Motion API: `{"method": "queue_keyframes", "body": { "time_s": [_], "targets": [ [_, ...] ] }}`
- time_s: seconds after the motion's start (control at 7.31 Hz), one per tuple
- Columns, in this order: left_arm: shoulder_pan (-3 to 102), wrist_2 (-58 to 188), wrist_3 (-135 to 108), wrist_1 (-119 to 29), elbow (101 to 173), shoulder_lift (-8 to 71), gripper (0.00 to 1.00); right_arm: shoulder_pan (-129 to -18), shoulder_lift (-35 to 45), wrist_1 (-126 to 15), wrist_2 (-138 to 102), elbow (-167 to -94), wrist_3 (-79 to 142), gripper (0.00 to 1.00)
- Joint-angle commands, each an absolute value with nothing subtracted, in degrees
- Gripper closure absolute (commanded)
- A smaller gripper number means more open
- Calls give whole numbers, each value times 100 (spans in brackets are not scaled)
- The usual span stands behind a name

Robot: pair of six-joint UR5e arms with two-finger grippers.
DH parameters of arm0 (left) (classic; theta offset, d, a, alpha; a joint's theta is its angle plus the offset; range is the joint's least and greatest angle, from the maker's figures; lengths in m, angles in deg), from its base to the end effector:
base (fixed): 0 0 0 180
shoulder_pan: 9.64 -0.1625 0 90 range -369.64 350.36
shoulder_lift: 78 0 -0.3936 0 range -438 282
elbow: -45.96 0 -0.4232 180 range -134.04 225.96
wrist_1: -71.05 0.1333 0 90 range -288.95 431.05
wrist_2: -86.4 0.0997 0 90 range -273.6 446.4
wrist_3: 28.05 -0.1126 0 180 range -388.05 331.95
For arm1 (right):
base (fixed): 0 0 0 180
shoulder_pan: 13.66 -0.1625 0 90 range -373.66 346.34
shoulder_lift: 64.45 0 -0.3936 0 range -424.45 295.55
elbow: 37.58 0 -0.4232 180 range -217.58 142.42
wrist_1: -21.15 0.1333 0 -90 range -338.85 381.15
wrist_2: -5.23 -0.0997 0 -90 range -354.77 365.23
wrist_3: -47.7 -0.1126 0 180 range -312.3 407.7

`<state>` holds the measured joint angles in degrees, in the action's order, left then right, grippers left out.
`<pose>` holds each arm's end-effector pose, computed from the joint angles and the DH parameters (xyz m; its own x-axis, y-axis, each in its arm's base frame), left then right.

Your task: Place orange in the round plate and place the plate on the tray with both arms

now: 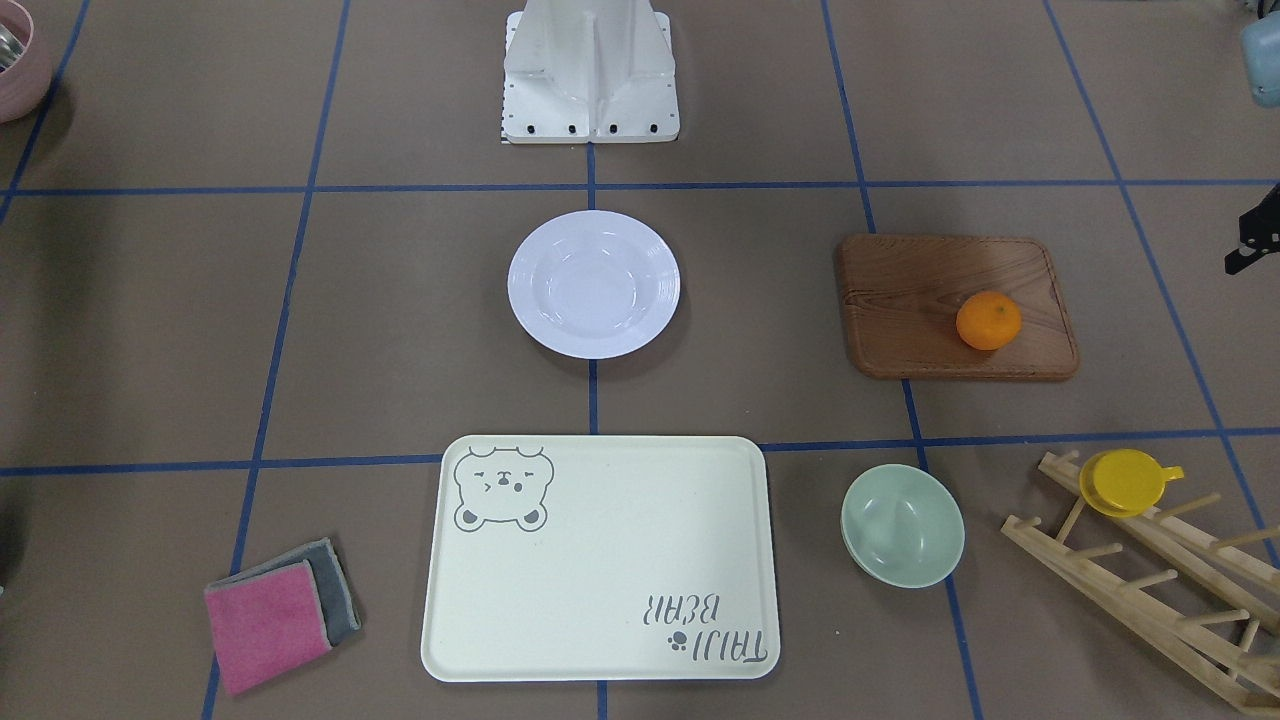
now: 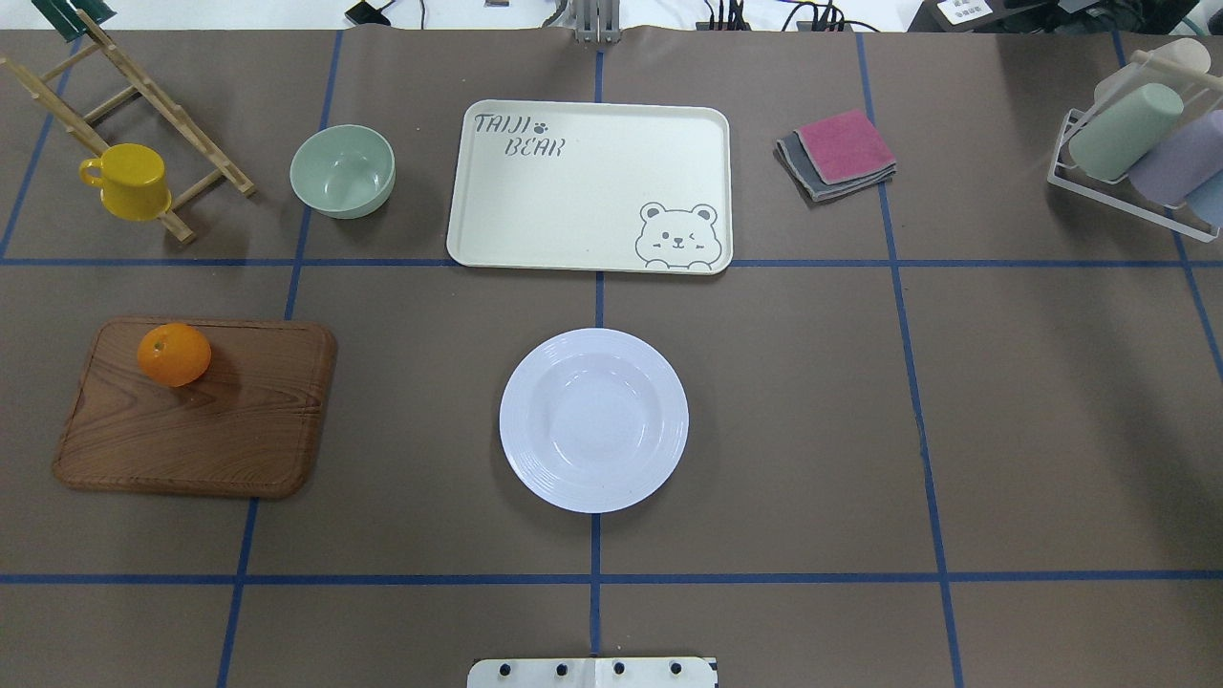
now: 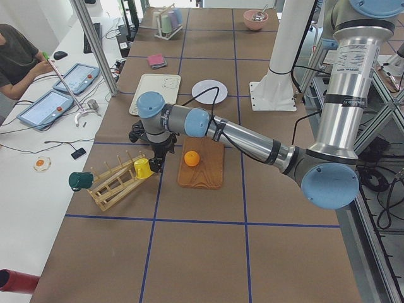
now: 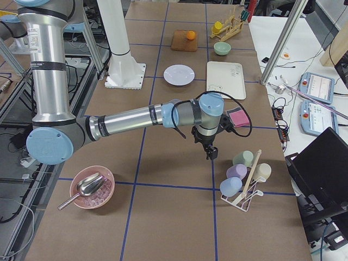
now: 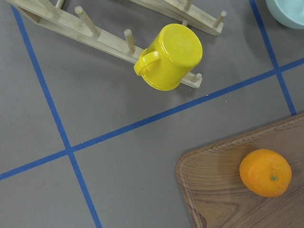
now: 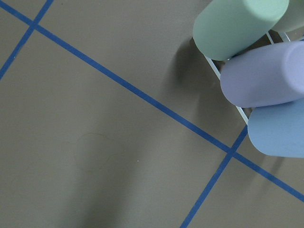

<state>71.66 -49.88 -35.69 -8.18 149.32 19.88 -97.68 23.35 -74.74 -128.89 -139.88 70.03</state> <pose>0.0335 -0.5620 0.4575 0.6377 0.3615 -0.6802 -0.2356 0.9322 0.2746 -0.0012 -0.5383 0.5148 0.6113 -0.5387 0.5798 0.3624 0.8418 0.4000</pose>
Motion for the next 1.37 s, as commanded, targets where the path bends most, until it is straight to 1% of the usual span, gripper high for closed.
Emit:
{"method": "queue_keyframes", "body": {
  "time_s": [0.0, 0.41, 0.55, 1.23],
  "targets": [
    [7158, -4974, -3526, -806, 14923, 1982, 1, -9768, 2335, -7474, -12889, -13988, 7003, 0],
    [7149, -4597, -3508, -814, 14932, 1999, 1, -9768, 2335, -7465, -12907, -13988, 7012, 0],
    [7149, -4605, -3508, -814, 15080, 1999, 1, -9768, 2335, -7474, -12907, -13988, 7003, 0],
    [7158, -4605, -3561, -806, 15275, 1982, 1, -9768, 2388, -7474, -13056, -14014, 7003, 0]
  ]
}}
